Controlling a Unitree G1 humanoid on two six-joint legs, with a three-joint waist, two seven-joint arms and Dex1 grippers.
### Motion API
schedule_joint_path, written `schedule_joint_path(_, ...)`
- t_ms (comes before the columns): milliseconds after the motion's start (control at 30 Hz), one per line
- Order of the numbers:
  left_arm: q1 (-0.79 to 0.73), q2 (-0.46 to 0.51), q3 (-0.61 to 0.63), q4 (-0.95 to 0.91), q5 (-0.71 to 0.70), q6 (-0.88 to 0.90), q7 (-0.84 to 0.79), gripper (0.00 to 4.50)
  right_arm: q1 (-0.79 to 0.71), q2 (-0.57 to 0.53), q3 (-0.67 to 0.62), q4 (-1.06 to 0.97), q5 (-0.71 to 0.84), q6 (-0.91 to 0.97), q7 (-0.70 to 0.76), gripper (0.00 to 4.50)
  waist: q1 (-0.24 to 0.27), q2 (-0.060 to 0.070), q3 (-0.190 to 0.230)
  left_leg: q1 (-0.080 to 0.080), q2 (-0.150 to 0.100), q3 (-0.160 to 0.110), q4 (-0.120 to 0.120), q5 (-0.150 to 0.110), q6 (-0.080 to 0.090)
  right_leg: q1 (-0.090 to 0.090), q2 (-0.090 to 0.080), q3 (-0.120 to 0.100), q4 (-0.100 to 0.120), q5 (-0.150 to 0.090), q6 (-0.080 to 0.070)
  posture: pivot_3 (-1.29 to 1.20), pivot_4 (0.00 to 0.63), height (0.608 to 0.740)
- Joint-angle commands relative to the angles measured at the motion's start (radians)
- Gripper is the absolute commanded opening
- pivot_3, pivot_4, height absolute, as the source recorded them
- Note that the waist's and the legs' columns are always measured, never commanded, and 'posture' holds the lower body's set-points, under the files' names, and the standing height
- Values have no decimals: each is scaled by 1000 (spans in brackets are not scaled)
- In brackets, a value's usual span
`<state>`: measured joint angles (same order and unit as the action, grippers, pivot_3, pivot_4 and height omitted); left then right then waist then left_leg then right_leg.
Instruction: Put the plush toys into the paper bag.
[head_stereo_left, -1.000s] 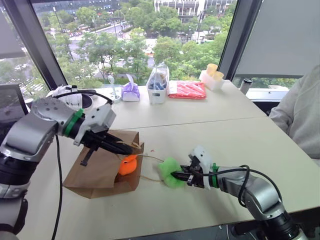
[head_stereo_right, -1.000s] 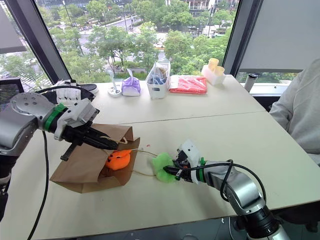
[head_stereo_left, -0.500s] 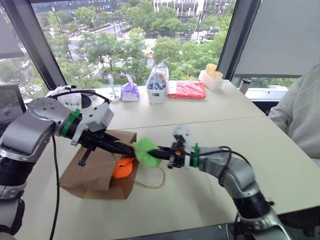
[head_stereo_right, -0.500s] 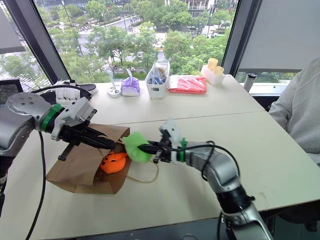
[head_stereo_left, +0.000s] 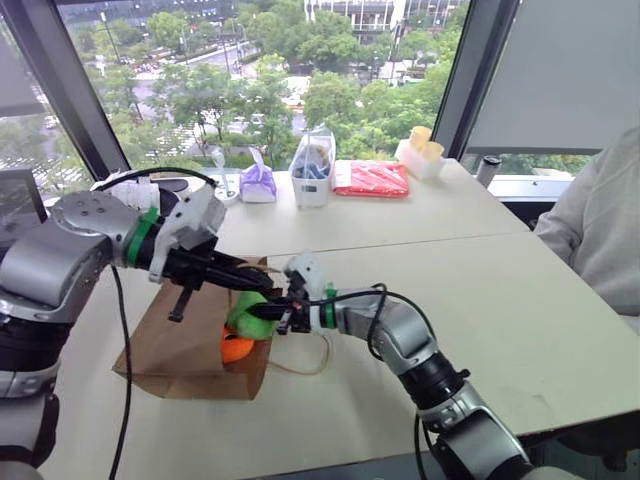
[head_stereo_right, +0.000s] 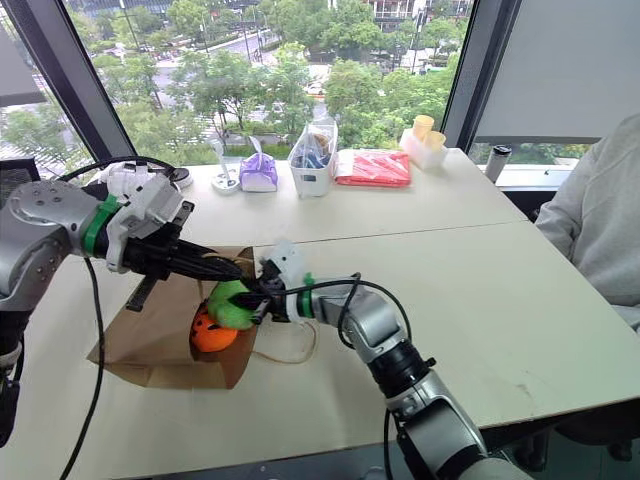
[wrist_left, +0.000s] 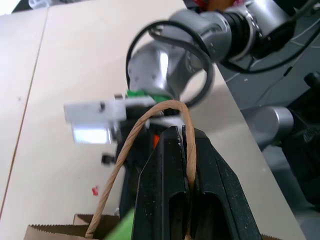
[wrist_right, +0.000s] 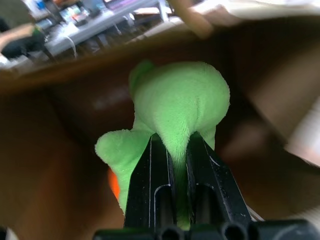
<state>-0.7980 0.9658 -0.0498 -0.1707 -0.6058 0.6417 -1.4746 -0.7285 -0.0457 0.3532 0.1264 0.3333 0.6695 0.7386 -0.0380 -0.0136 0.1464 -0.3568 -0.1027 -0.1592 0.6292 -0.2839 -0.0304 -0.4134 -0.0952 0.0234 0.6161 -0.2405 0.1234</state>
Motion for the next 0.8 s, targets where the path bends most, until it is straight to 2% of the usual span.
schedule_joint_path(33, -28, -9, 55, 0, -17, -10, 31, 0, -33, 35, -38, -15, 25, -7, 0, 72, -1, 0, 0, 0, 0, 0, 0, 0, 0, 0, 0, 0, 0, 0, 0, 0, 150, 740)
schedule_joint_path(233, -62, -79, 108, 20, -65, 33, 133, 0, -65, 43, 22, 45, -76, -66, -25, 72, -5, 0, 0, 0, 0, -1, 0, 0, 0, 0, 0, 0, 0, 0, 0, 0, 150, 740)
schedule_joint_path(367, -34, -69, 128, 1, -72, 47, 159, 0, -79, 30, 21, 61, -110, -92, -32, 72, -9, 0, 0, 0, 0, 0, -1, 0, 0, -2, 0, 0, 2, 0, 0, 0, 150, 740)
schedule_joint_path(467, -17, -62, 136, -15, -83, 54, 172, 0, -79, 19, 1, 57, -122, -99, -38, 1163, -8, 0, 0, -1, 0, 0, -1, 0, 0, -3, 0, 0, 2, 0, 0, 0, 150, 740)
schedule_joint_path(667, 1, -57, 148, -31, -94, 62, 193, 0, -73, -7, -34, 13, -113, -102, -30, 4316, -6, 0, 0, 0, -1, 0, 0, 0, 0, -3, 0, 0, 2, 0, 0, 0, 150, 740)
schedule_joint_path(700, 4, -57, 152, -35, -97, 66, 200, 0, -71, -15, -52, -5, -107, -101, -35, 4458, -6, 0, 0, -1, -1, 0, 0, 0, 0, -3, -1, 0, 2, 0, 0, 0, 150, 740)
schedule_joint_path(800, 16, -52, 164, -44, -105, 76, 216, 0, -58, -53, -101, -67, -86, -87, -28, 4458, -6, 0, 0, -1, -1, 0, 0, 0, 0, -3, -1, 0, 2, 0, 0, 0, 150, 740)
